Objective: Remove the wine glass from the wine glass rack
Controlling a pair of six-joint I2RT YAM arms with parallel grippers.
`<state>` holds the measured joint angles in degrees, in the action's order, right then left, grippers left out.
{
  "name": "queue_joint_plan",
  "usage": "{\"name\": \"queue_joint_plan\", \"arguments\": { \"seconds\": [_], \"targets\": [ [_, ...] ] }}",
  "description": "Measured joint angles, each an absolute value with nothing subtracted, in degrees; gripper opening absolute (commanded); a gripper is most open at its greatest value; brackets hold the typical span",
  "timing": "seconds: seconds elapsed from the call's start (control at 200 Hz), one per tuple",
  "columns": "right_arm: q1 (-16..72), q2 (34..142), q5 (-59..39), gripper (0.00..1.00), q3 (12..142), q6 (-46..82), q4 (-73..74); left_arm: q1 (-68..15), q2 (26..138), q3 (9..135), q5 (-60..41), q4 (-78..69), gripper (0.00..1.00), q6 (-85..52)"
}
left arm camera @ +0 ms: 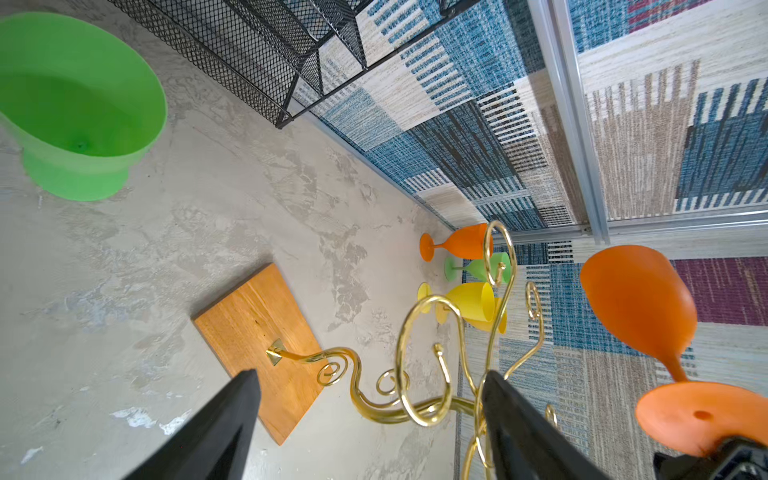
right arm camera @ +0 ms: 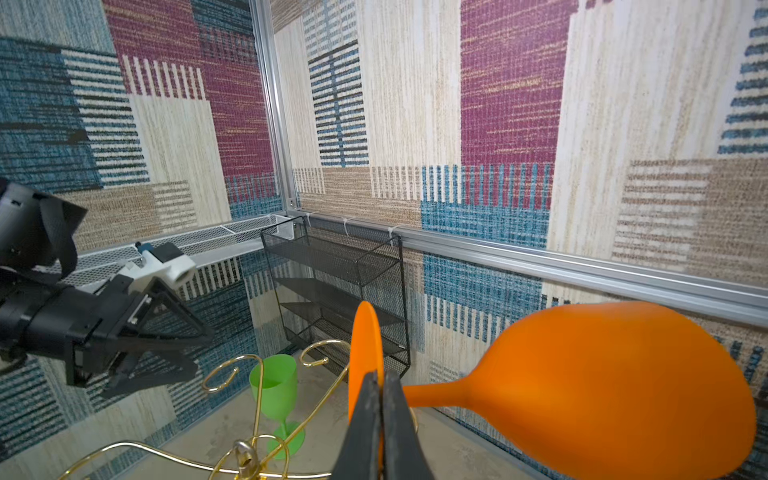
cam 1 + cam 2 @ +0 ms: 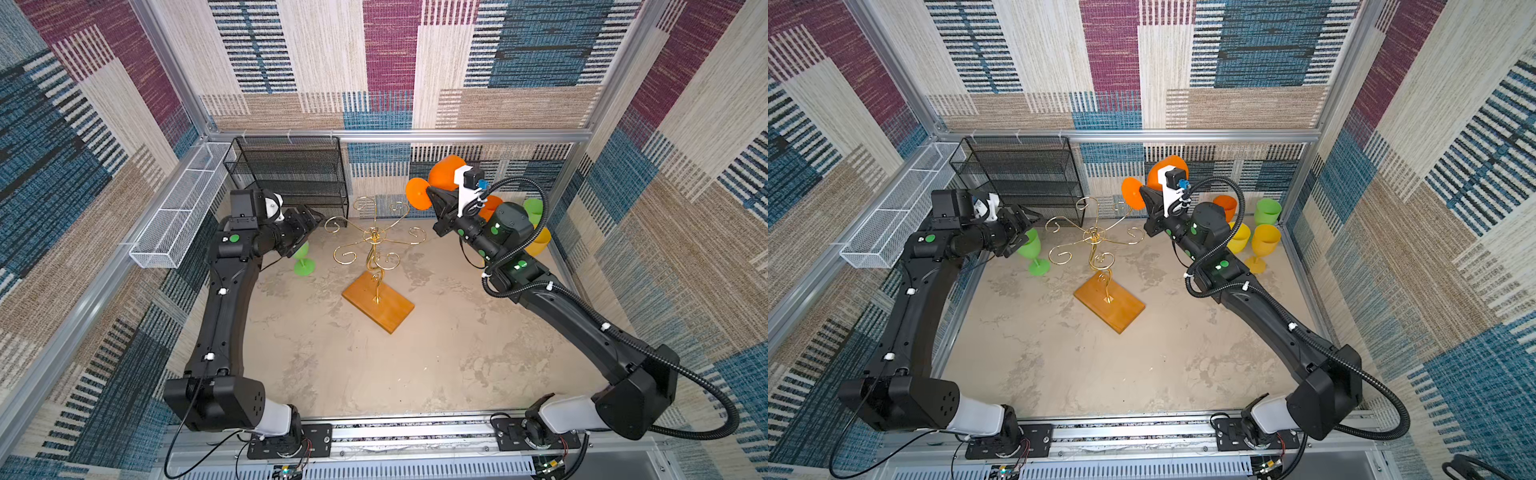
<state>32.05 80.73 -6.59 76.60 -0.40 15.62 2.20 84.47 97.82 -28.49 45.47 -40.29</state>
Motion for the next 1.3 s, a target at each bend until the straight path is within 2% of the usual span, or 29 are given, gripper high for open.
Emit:
{"name": "queue_joint_plan", "arguments": {
  "seconds": [0.29,0.511,0.921,1.297],
  "targets": [
    [41.0,79.9,-4.5,0.0,71.9,-16.7,21.2,3.0,85.5,107.6,-27.4,51.4,0.8,-41.2],
    [47.1,81.0,-3.9,0.0,69.1,-30.1,27.2,2.7,86.5,112.3,-28.9,52.5,0.77,-47.0],
    [53.3,86.6,-2.3,0.0,67.8,-49.6,34.8,-0.1,87.0,113.9,-37.9,52.5,0.61,-57.0],
    [54.8,89.7,-1.2,0.0,69.2,-58.4,38.8,-4.5,85.4,110.9,-39.4,52.3,0.51,-60.8]
  ]
}}
